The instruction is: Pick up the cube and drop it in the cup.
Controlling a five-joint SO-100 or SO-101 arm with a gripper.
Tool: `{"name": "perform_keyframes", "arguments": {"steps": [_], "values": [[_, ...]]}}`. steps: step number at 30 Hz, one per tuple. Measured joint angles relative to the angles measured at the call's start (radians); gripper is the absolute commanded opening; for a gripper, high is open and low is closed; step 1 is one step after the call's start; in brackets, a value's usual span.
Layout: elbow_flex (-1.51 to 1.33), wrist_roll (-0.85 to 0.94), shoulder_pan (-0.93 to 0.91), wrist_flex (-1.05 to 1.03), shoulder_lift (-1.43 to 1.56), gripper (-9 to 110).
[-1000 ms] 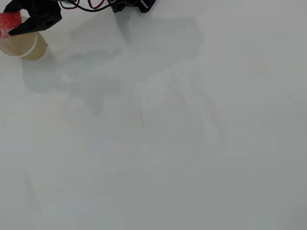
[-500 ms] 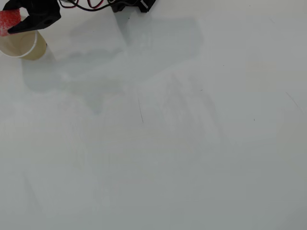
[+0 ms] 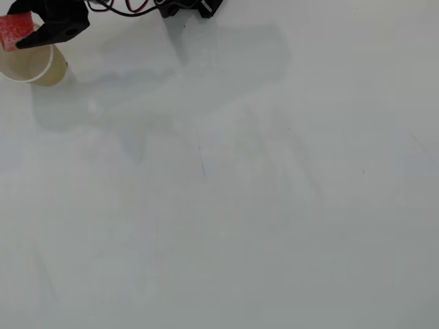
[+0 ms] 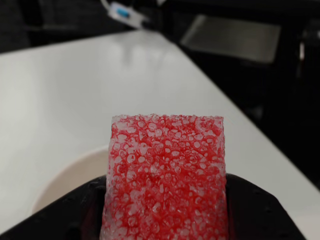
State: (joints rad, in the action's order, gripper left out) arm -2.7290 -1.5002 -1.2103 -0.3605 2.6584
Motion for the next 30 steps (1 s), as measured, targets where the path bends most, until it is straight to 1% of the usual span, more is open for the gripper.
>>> {"name": "perform_keyframes", "arguments": {"steps": [18, 30], "values": [[0.000, 0.000, 0.025, -0.023, 0.015, 14], [0.000, 0.000, 0.025, -0.021, 0.015, 29]]}}
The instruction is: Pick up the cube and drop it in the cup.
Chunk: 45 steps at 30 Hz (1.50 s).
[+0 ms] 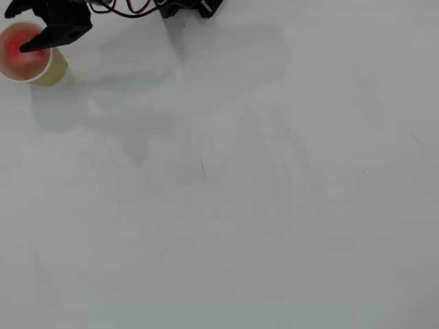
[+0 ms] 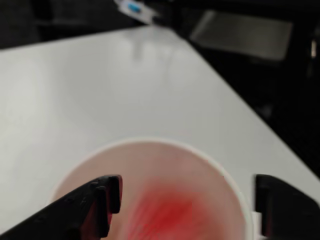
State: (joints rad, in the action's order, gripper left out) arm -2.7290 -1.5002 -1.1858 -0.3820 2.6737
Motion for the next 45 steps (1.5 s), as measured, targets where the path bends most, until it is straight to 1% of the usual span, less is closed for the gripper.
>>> {"name": "perform_keyframes", "arguments": {"steps": [24, 29, 35, 45], "values": [[0.000, 0.000, 0.000, 0.000, 0.000, 29], [0.000, 0.000, 0.000, 0.000, 0.000, 21], [0.000, 0.000, 0.000, 0.000, 0.000, 1], [0.000, 0.000, 0.017, 0.000, 0.000, 0]]}}
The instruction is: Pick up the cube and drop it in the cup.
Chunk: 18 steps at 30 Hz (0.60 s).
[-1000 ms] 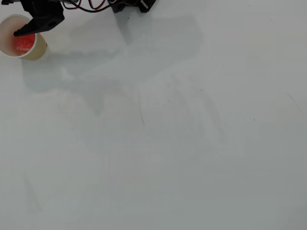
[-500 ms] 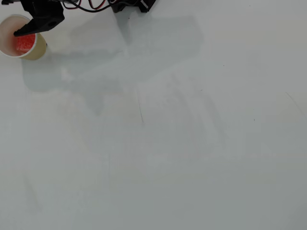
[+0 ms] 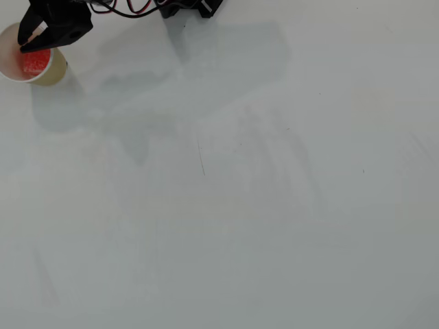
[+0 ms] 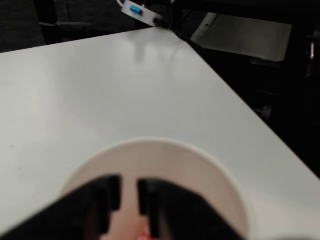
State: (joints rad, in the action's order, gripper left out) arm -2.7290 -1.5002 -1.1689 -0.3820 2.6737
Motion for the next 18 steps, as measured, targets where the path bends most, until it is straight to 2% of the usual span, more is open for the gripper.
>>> {"name": "perform_keyframes", "arguments": {"steps": [9, 18], "values": [[0.000, 0.000, 0.084, 0.000, 0.005, 0], [0.000, 0.000, 0.351, -0.015, 0.018, 0]]}}
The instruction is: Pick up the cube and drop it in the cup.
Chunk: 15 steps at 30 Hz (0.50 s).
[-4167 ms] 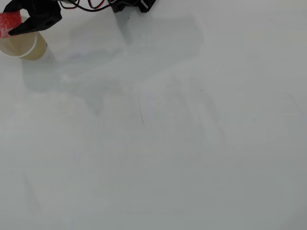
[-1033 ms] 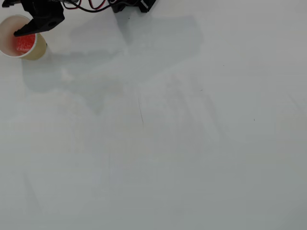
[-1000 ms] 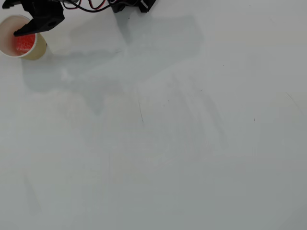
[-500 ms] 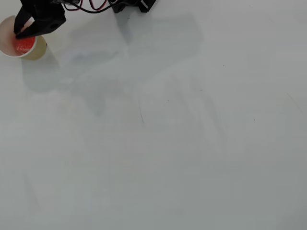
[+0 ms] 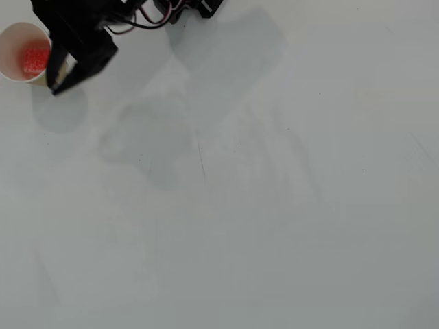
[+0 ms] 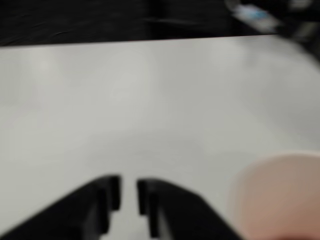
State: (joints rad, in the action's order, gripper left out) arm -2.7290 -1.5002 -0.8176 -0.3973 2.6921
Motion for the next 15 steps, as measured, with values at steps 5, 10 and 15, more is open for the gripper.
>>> {"name": "perform_keyframes", "arguments": {"steps": [5, 10, 15], "values": [[0.000, 0.000, 0.160, -0.006, 0.000, 0], [-0.011, 0.000, 0.318, -0.006, 0.040, 0], [-0.143, 0.000, 0.445, -0.044, 0.152, 0]]}}
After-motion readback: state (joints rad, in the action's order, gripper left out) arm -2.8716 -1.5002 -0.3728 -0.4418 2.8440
